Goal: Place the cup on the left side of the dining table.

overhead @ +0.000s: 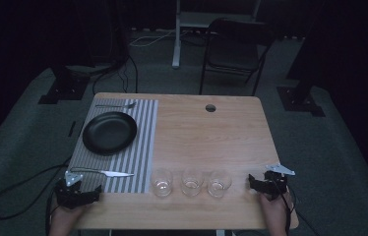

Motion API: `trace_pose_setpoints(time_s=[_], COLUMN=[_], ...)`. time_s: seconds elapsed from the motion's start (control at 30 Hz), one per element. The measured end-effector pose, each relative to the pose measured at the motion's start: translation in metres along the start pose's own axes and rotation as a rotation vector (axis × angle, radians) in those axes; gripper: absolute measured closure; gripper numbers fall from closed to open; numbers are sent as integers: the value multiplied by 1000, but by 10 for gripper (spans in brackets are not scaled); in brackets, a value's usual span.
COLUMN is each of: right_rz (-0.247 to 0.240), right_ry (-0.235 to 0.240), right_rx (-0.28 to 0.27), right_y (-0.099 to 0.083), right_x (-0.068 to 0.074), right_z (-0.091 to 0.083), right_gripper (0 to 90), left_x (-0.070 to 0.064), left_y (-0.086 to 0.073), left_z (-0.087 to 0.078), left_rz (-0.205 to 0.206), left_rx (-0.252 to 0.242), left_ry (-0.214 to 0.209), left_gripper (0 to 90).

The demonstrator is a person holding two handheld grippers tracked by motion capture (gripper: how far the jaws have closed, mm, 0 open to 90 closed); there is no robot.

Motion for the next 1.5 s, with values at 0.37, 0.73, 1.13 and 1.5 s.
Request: trace_pose_setpoints(time_s=[0.37,0.73,1.13,1.5], right_rz=[0,0,1,1], right_ry=[0,0,0,0], right_rx=[0,0,0,0], right_y=[0,0,0,0], right_x=[0,0,0,0], right_z=[0,0,0,0], right_gripper=[115,116,116,116], left_x=[2,2,-5,-30], left_y=[0,2,-2,5], left_z=[-1,-2,-7,-18], left_rz=[32,43,121,169], left_rx=[26,60,77,69], left_ry=[-27,-33,-114,-222], left_gripper=[2,4,26,26])
Point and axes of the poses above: each handheld gripper's, and its own axes: z roughly forward along the jaws, y roughly out of its top, x roughly to its left, the point moved 6 cm from there along z, roughly forward along the jaws, and after that the axes turned 8 degrees about -z, right-handed, at the moved point
